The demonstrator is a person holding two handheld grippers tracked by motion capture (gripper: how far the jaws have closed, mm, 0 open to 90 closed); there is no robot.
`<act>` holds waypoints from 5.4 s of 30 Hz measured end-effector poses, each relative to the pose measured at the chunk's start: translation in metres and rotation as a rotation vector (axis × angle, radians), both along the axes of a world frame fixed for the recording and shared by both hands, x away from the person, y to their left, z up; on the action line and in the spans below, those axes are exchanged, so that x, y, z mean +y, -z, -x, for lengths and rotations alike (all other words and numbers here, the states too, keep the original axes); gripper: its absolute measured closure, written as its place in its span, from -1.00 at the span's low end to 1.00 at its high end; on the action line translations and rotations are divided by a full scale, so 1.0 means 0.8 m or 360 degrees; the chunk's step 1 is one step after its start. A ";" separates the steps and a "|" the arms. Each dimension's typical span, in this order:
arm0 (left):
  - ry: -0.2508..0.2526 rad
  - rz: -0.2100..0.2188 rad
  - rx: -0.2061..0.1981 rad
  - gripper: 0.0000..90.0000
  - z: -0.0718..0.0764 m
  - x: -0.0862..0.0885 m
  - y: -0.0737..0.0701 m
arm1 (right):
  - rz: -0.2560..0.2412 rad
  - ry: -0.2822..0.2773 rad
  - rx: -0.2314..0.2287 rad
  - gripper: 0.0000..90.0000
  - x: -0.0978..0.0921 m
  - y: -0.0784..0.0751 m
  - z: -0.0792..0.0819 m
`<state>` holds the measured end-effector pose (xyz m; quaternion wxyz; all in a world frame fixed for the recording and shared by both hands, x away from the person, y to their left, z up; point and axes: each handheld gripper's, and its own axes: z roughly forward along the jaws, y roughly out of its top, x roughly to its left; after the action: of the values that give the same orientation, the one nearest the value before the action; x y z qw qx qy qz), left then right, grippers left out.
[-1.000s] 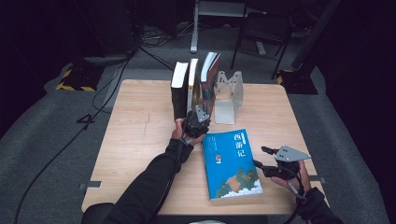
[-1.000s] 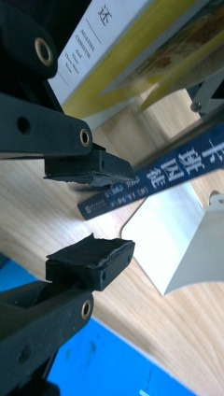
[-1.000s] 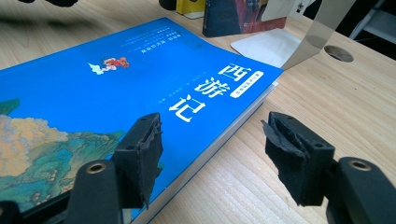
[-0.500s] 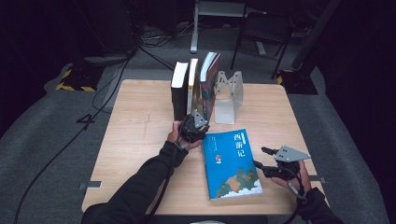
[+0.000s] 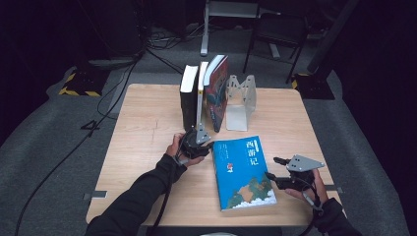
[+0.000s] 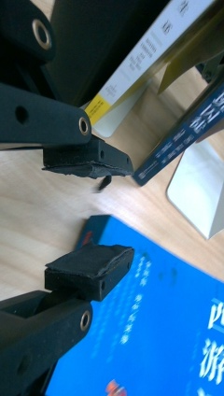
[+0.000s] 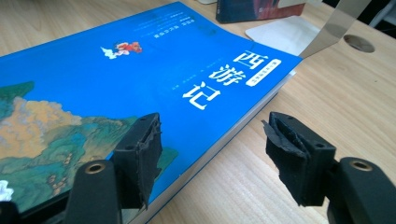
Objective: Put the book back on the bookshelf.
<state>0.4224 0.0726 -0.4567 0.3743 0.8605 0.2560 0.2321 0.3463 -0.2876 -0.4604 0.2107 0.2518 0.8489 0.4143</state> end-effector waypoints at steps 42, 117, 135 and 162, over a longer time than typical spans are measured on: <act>0.0296 -0.0149 0.0220 0.05 0.105 0.058 0.037 | 0.0087 -0.0026 0.0160 -0.34 -0.034 0.009 0.045; 0.0336 0.0032 0.0399 -0.56 0.055 0.029 0.059 | -0.0036 -0.0158 0.0713 -0.71 0.026 0.024 -0.026; 0.0280 0.0033 0.0406 -0.57 0.025 0.021 0.059 | 0.0011 -0.0130 0.0669 -0.77 0.036 0.022 -0.026; 0.0536 -0.0045 0.0419 -0.73 0.160 -0.022 0.060 | 0.0031 -0.0042 0.0415 -0.27 -0.013 0.011 0.004</act>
<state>0.2944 0.0549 -0.5044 0.3592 0.9191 0.1519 0.0555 0.3435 -0.2979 -0.4693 0.0956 0.2901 0.8763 0.3726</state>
